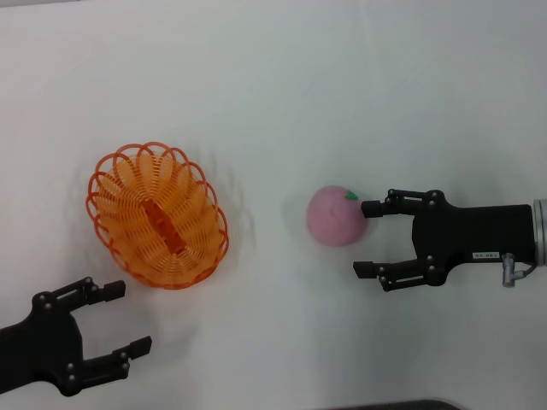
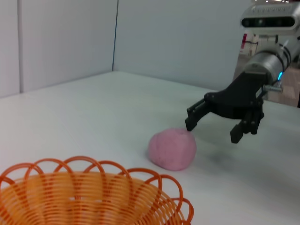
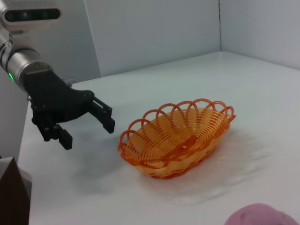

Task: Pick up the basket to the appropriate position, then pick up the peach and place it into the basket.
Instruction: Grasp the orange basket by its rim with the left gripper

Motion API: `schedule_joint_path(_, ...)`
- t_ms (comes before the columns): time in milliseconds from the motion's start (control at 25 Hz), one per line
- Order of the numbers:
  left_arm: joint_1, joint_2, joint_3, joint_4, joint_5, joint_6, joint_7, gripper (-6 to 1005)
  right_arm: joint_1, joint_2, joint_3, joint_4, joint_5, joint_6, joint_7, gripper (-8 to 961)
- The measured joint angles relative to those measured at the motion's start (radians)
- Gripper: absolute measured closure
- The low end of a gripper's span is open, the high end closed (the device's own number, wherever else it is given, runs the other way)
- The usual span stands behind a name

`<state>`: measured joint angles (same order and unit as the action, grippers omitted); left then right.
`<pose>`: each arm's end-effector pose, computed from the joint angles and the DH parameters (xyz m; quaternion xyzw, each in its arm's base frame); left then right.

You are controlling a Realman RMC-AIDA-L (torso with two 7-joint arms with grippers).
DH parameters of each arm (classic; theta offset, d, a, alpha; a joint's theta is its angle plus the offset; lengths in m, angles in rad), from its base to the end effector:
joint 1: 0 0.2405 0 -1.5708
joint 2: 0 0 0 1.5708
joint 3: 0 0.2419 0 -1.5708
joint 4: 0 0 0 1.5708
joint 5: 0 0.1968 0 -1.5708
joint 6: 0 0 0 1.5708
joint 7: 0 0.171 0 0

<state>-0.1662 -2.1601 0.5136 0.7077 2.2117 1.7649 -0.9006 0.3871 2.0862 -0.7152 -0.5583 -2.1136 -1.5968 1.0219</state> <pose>-0.3102 0.1859 -0.0324 -0.9513 -0.1662 -0.2142 0.1465 0.2811 0.2531 -0.0480 -0.9669 0.1404 0.1904 0.0958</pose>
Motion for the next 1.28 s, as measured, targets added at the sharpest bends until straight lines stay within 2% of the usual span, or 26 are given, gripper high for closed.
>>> schedule_joint_path(680,0.0,0.0,-0.017,-0.011,-0.002,0.009,0.011,208,0.003,0.0,-0.018,0.004,0.003,0.003,-0.011,38)
schedule_joint_path(760,-0.001,0.0,-0.041,-0.011,-0.005,0.021,0.009,209,0.004,0.0,-0.016,0.004,0.004,0.003,-0.011,38)
schedule_joint_path(880,-0.015,0.001,-0.124,-0.013,-0.013,0.064,-0.04,209,0.005,0.0,-0.011,0.005,0.005,0.0,-0.005,38)
schedule_joint_path(1040,-0.059,0.023,-0.25,-0.014,-0.028,0.118,-0.273,210,0.006,0.0,-0.01,0.005,0.006,0.0,-0.001,38)
schedule_joint_path(1160,-0.094,0.043,-0.293,-0.011,-0.033,0.105,-0.467,210,0.006,0.0,-0.009,0.005,0.007,0.0,-0.001,38)
schedule_joint_path(1280,-0.135,0.069,-0.305,-0.007,-0.033,0.039,-0.683,211,0.006,0.0,-0.009,0.005,0.008,-0.001,0.001,37)
